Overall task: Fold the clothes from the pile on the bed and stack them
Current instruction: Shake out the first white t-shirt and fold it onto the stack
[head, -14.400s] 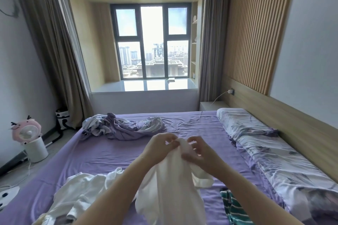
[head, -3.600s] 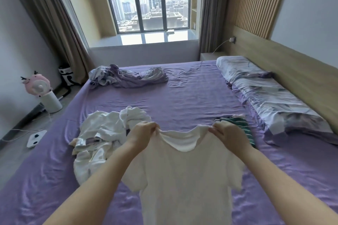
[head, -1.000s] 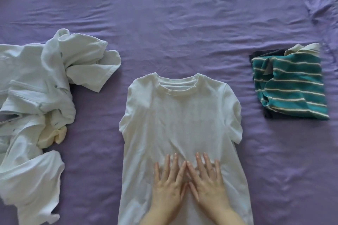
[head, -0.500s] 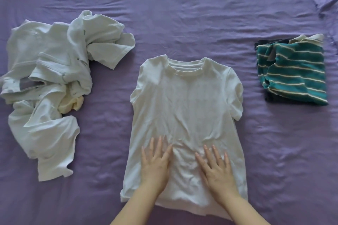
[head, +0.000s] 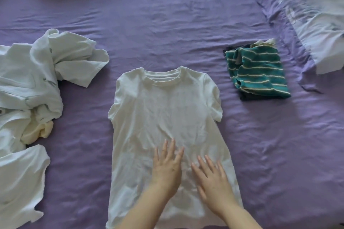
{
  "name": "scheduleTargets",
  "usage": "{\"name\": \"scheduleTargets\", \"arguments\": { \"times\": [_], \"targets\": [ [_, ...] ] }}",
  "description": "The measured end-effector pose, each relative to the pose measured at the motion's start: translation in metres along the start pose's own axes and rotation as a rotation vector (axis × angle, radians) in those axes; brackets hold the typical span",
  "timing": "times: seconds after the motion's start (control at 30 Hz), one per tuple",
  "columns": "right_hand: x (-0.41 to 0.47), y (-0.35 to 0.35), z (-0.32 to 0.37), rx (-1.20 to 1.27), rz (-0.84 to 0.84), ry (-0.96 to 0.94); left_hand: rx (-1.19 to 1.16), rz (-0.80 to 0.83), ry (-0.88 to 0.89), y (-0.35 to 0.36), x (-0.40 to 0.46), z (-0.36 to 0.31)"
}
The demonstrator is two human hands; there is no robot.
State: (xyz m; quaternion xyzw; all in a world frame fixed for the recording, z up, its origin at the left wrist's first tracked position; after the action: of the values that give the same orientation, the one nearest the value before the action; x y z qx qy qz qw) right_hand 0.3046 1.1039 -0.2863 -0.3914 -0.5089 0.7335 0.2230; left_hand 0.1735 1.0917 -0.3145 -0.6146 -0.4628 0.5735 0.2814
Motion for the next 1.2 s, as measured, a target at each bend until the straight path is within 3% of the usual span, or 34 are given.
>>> {"name": "scheduleTargets", "arguments": {
  "times": [0.27, 0.4, 0.5, 0.6, 0.7, 0.8, 0.87, 0.93, 1.03, 1.13, 1.2],
  "targets": [
    [0.066, -0.06, -0.077, 0.464, -0.325, 0.28, -0.017, -0.097, 0.136, -0.088, 0.109, -0.055],
    [0.097, -0.07, -0.107, 0.727, -0.384, 0.447, -0.005, -0.155, 0.179, -0.116, 0.159, -0.076],
    [0.108, -0.067, -0.116, 0.738, -0.398, 0.491, 0.005, -0.194, 0.227, -0.13, 0.194, -0.092],
    [0.113, -0.066, -0.123, 0.682, -0.43, 0.545, 0.048, -0.122, 0.278, -0.134, 0.222, -0.108],
    [0.115, -0.069, -0.127, 0.733, -0.484, 0.518, 0.21, -0.026, 0.334, -0.132, 0.24, -0.116],
    [0.115, -0.075, -0.132, 0.861, -0.512, 0.467, 0.409, -0.028, 0.375, -0.139, 0.246, -0.113],
    [0.115, -0.081, -0.134, 0.85, -0.53, 0.447, 0.419, 0.011, 0.37, -0.144, 0.25, -0.107],
    [0.116, -0.086, -0.136, 0.812, -0.551, 0.45, 0.289, 0.022, 0.337, -0.154, 0.253, -0.102],
    [0.116, -0.094, -0.135, 0.808, -0.608, 0.437, -0.095, -0.046, 0.251, -0.173, 0.257, -0.096],
    [0.114, -0.096, -0.133, 0.765, -0.638, 0.445, -0.447, 0.036, 0.211, -0.175, 0.26, -0.103],
    [0.116, -0.091, -0.132, 0.695, -0.579, 0.431, -0.488, 0.113, 0.181, -0.169, 0.261, -0.109]
  ]
}}
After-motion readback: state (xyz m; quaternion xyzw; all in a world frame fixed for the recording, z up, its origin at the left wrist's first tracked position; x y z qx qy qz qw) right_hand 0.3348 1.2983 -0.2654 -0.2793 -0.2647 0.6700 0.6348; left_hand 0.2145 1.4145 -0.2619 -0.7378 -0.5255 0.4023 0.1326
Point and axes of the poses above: each hand's wrist, its own x-axis towards the middle knuckle, its own y-axis out of the palm, z = x × y, the point moved 7 cm from there along x, towards the middle knuckle, and after that the axes turned 1 degree about -z, right-handed, at the moved point
